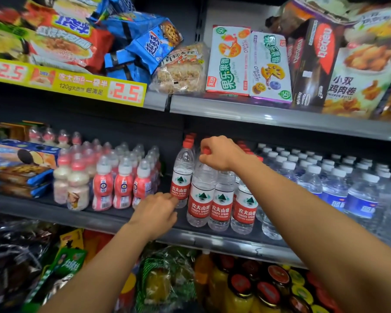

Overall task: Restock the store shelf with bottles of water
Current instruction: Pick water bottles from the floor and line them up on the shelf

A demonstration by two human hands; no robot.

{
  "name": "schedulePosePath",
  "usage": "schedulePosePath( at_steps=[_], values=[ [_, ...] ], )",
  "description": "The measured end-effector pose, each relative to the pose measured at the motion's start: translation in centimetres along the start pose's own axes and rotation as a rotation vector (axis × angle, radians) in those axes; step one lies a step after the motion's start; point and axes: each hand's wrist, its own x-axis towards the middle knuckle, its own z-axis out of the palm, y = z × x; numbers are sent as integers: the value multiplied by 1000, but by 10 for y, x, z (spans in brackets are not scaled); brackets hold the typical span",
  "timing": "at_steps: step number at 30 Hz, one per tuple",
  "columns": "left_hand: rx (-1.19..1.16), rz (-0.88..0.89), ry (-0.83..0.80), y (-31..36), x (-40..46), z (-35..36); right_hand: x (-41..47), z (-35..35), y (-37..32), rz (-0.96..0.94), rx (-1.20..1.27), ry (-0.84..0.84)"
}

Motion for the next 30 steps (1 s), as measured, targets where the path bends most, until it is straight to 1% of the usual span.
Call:
schedulePosePath(
  at_steps=[7, 17, 24, 28, 30],
  values=[
    [-8, 10, -31, 1, 0, 10, 18, 9, -5, 26, -45, -101],
    [-25, -3, -76, -6, -6, 21, 29, 5, -11, 126, -101, -219],
    [-28, -10, -85, -11, -9, 27, 23, 9, -17, 109, -129, -158],
    [-34, -24, -86, -14, -11, 24, 17, 10, -15, 118, -136, -98],
    [-22, -31, -83, -15, -13, 21, 9, 10, -15, 110, -171, -41]
  ],
)
